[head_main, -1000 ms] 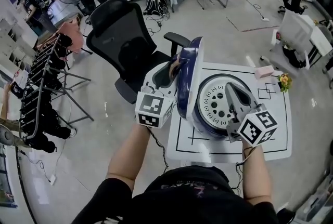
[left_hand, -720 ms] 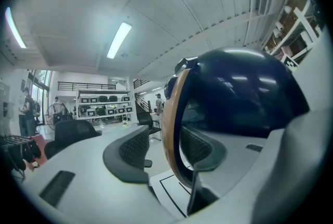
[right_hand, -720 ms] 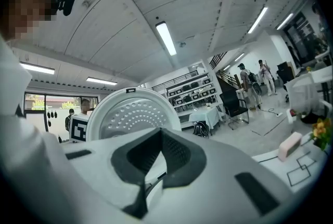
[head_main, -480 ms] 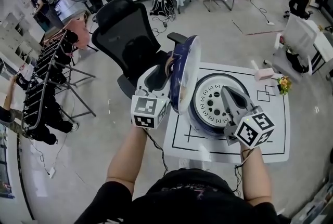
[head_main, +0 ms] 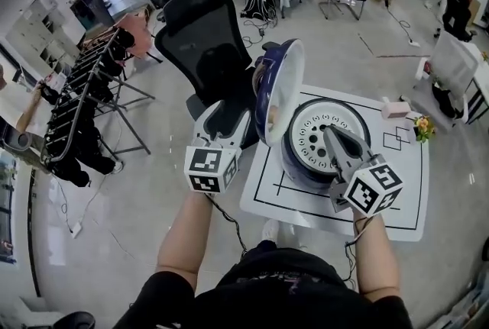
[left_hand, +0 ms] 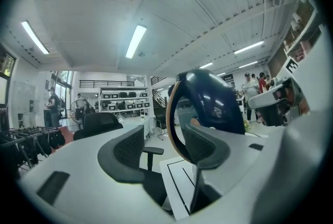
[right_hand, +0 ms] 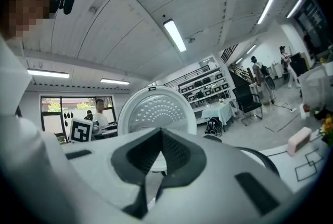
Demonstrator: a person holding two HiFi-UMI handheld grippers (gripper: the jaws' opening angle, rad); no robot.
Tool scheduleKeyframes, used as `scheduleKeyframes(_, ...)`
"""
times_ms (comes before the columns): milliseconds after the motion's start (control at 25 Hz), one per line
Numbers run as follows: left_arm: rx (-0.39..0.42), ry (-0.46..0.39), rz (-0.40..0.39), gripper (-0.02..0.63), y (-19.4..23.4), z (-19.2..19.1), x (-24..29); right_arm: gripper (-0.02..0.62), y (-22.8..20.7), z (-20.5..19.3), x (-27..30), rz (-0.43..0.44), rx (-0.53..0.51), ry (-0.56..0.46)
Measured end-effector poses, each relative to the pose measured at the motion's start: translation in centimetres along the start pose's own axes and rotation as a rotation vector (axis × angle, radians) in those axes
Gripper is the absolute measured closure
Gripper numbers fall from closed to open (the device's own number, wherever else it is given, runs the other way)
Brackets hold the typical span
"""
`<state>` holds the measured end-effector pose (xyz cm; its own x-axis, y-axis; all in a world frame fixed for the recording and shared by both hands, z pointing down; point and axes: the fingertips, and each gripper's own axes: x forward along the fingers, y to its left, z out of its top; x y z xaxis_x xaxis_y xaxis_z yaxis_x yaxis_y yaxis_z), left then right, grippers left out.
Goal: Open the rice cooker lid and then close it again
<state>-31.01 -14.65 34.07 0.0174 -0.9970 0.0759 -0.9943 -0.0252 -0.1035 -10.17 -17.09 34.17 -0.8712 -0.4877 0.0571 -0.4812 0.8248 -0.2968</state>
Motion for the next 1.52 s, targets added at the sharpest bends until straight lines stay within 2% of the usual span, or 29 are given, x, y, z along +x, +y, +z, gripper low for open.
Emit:
scheduleKeyframes(280,-0.052,-0.010,0.011,0.344,-3.5,0.4,-5.7,0.594,1.6,-0.7,-2.4,0.065,0.004,0.015)
scheduleKeyframes(680,-0.024,-0.017,0.031,0.331,-7.5,1.1,-8.8,0.594,2.2,-1.3,-4.8,0.121,0.010,0.022)
scheduleKeyframes(1200,-0.044,-0.043,0.048,0.331,-8.0,2.6,-9.4,0.594,2.9,-0.2,-6.2,0.138,-0.018,0.024)
scheduleKeyframes(1520,-0.060,-0.040,0.073,0.333,-5.4,3.3,-7.2,0.594,1.6,0.3,-5.1,0.117,-0.010,0.024)
